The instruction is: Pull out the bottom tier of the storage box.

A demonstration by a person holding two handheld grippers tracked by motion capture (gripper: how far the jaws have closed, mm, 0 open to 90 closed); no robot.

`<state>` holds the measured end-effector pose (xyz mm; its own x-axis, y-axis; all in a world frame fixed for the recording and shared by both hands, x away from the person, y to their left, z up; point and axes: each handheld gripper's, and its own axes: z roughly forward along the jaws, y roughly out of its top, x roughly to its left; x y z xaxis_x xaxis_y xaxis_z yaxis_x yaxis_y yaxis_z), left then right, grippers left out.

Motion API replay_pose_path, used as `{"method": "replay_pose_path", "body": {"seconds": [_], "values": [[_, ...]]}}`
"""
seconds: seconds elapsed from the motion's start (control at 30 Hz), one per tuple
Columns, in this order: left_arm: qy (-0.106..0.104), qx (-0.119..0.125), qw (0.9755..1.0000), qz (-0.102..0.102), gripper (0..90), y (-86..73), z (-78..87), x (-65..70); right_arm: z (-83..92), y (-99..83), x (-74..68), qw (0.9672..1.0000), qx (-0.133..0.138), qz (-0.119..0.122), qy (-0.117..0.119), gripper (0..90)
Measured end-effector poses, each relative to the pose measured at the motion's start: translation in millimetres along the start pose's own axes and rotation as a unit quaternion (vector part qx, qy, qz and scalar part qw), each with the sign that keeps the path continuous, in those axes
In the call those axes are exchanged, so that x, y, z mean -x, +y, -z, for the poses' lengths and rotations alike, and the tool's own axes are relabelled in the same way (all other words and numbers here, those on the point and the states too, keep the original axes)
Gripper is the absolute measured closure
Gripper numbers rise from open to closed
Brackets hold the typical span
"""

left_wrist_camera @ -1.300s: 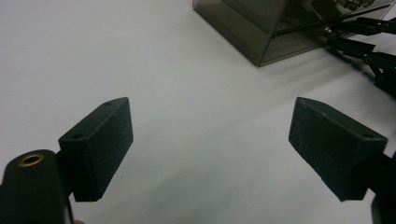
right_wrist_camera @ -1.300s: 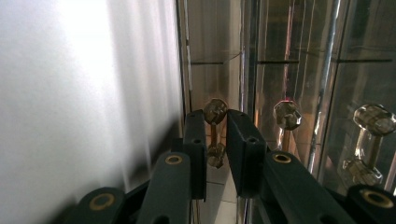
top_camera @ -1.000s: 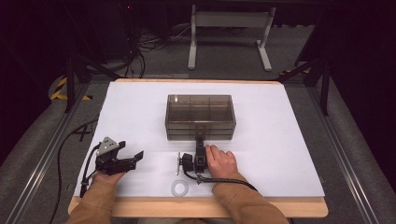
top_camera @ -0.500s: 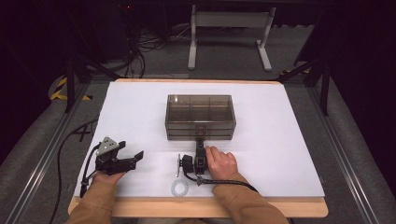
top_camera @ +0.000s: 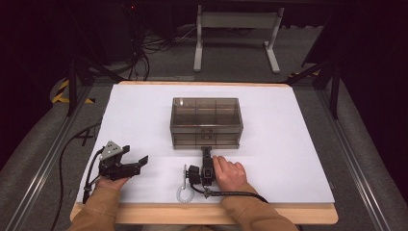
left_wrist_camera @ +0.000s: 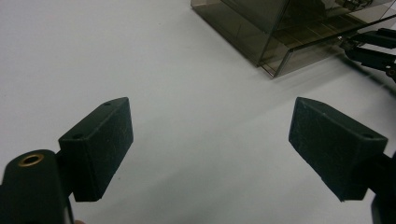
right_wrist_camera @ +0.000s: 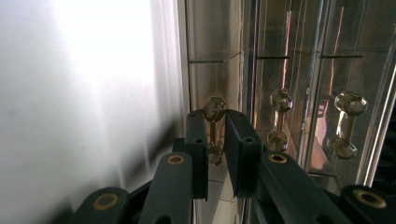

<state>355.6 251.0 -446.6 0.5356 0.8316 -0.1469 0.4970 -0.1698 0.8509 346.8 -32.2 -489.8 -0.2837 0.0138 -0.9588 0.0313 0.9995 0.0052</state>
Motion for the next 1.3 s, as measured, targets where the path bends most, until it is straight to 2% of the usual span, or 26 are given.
{"method": "replay_pose_path", "body": {"seconds": [0.6, 0.8, 1.07, 1.13, 1.17, 1.3], "values": [[-0.001, -0.001, 1.0, -0.001, 14.6, 0.3, -0.1, 0.4, 13.3, -1.1, -1.2, 0.9999, 0.007, -0.005, 0.014, 79.6], [-0.001, -0.001, 1.0, -0.001, 14.5, 0.4, 0.0, 0.2, 13.8, -2.3, 1.7, 0.9995, 0.011, -0.012, 0.028, 77.9], [-0.002, 0.0, 1.0, 0.0, 14.6, 0.9, -0.6, 0.3, 16.6, -8.3, 10.9, 0.9972, 0.018, -0.044, 0.058, 76.1], [-0.003, 0.0, 1.0, 0.0, 14.6, 1.3, -1.3, 0.6, 16.7, -11.4, 16.3, 0.9962, 0.028, -0.051, 0.065, 76.1], [-0.003, 0.0, 1.0, 0.0, 14.6, 1.5, -1.6, 0.7, 17.6, -13.1, 18.2, 0.9946, 0.027, -0.069, 0.073, 76.1], [-0.005, 0.0, 1.0, 0.0, 14.6, 3.1, -3.4, 0.9, 19.6, -22.1, 31.6, 0.9883, 0.042, -0.111, 0.096, 76.0]]}}
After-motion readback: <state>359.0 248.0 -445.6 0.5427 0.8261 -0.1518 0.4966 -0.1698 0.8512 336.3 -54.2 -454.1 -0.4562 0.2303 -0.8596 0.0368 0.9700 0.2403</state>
